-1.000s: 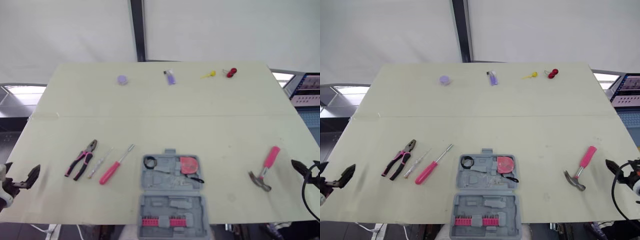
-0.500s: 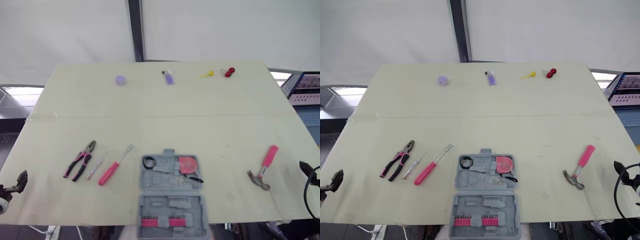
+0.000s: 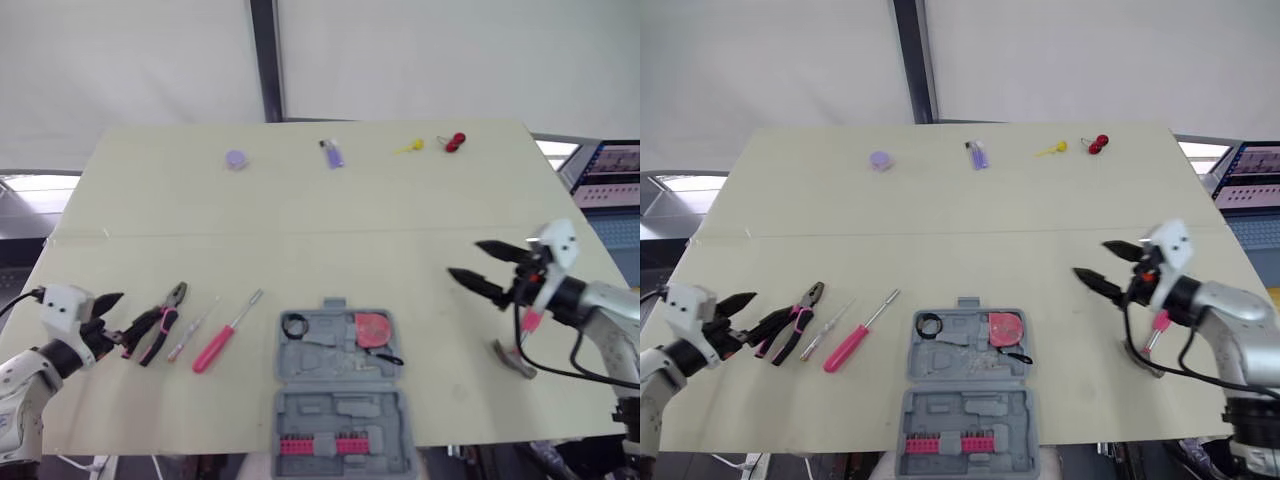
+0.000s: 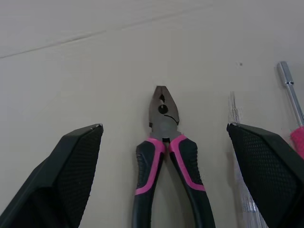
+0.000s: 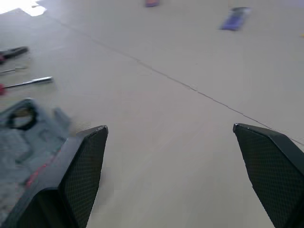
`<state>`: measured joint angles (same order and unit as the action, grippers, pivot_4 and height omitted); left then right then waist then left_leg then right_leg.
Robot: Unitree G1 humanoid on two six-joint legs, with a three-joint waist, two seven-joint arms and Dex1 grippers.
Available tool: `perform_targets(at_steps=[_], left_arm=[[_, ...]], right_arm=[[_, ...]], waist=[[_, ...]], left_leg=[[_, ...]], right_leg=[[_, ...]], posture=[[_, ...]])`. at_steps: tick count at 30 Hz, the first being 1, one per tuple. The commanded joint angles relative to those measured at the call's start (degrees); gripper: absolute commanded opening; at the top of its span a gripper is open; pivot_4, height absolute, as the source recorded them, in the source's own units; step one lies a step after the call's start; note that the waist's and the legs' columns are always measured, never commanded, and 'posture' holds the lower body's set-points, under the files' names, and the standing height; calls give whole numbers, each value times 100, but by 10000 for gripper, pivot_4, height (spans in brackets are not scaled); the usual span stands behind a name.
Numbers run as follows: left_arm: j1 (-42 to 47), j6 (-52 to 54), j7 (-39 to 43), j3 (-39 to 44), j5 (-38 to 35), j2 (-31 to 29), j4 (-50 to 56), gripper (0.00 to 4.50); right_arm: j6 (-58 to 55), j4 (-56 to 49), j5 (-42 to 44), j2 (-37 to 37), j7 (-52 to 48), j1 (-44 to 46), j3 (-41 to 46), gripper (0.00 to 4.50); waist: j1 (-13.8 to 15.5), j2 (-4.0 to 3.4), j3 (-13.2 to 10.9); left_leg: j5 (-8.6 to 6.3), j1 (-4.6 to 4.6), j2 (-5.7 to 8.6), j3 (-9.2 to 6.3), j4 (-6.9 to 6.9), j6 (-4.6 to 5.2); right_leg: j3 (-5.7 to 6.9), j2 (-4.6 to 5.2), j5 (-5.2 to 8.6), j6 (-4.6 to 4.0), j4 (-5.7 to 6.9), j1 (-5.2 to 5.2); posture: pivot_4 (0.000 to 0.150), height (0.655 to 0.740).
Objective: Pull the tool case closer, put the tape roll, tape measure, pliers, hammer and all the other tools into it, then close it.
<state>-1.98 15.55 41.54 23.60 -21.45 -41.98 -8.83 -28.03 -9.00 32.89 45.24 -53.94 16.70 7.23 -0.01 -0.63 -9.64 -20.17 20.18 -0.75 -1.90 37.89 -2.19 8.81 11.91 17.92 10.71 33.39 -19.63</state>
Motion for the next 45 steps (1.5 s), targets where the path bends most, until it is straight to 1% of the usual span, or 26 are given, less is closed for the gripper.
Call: perform_targets(at_steps=[1,3,7,13,21,26,33,36,38,39,45], left_arm=[[148,68,22,24,92,-174,-214,45000],[154,48,61,21,111,-184,-296,45000],[91,-45,97,-35,230,-165,-562,45000],[173,-119,-29,-279,457,-63,-813,45000],[506,-157,-25,-522,602,-5,-1126,45000],[665,-96,-44,-649,722,0,-1339,45000],[653,46,15,-783,851,-58,-1447,45000],[647,0,58,-839,898,-43,-1500,36482],[661,-15,79,-847,913,-35,-1539,26424],[668,-11,88,-843,909,-32,-1553,24980],[751,-162,135,-849,915,-15,-1638,25044]], right_arm=[[-237,-906,182,62,-356,358,-448,44613],[-373,-1184,259,-8,-411,587,-663,44613],[-345,-1416,123,-140,-478,969,-1035,44613],[-432,-1702,157,-281,-437,1350,-1190,44613],[-719,-2082,375,-408,-385,1477,-1254,44613],[-763,-2086,305,-457,-326,1431,-1316,44613],[-768,-2020,252,-480,-280,1443,-1293,44613],[-757,-2001,223,-467,-286,1434,-1289,45000],[-771,-2007,231,-474,-284,1432,-1279,45000],[-773,-2008,230,-477,-284,1431,-1277,45000],[-759,-1984,248,-500,-278,1424,-1240,45000]], waist=[[-6,1,-1],[-8,4,-2],[-10,7,-4],[-1,16,-9],[-10,20,-9],[-4,20,-9],[2,19,-9],[0,19,-9],[-5,18,-8],[-6,18,-8],[-2,17,-8]], left_leg=[[0,0,0,0,0,0],[0,0,-3,0,0,-1],[-1,0,-4,0,0,-3],[-1,1,-4,0,4,-3],[-1,0,-4,0,4,-3],[-1,-1,-4,0,4,-3],[-1,-4,-4,0,5,-3],[-1,-4,-4,0,5,-3],[-1,-5,-4,1,5,-3],[-1,-5,-3,1,5,-3],[-1,-7,-4,2,4,-3]], right_leg=[[0,0,0,0,0,-1],[0,-3,0,0,1,-3],[0,-3,0,0,3,-4],[0,-3,0,0,8,-6],[0,-3,0,0,13,-8],[0,-3,0,0,16,-9],[0,-2,0,0,20,-8],[-1,-2,0,0,21,-8],[-1,-2,0,0,21,-8],[-1,-2,0,0,21,-8],[-1,-2,0,0,22,-8]], posture=[[1500,7400],[1500,7400],[1500,7400],[1500,7400],[1500,7400],[1500,7400],[1500,7400],[1500,7400],[1500,7400],[1500,7400],[1500,7400]])
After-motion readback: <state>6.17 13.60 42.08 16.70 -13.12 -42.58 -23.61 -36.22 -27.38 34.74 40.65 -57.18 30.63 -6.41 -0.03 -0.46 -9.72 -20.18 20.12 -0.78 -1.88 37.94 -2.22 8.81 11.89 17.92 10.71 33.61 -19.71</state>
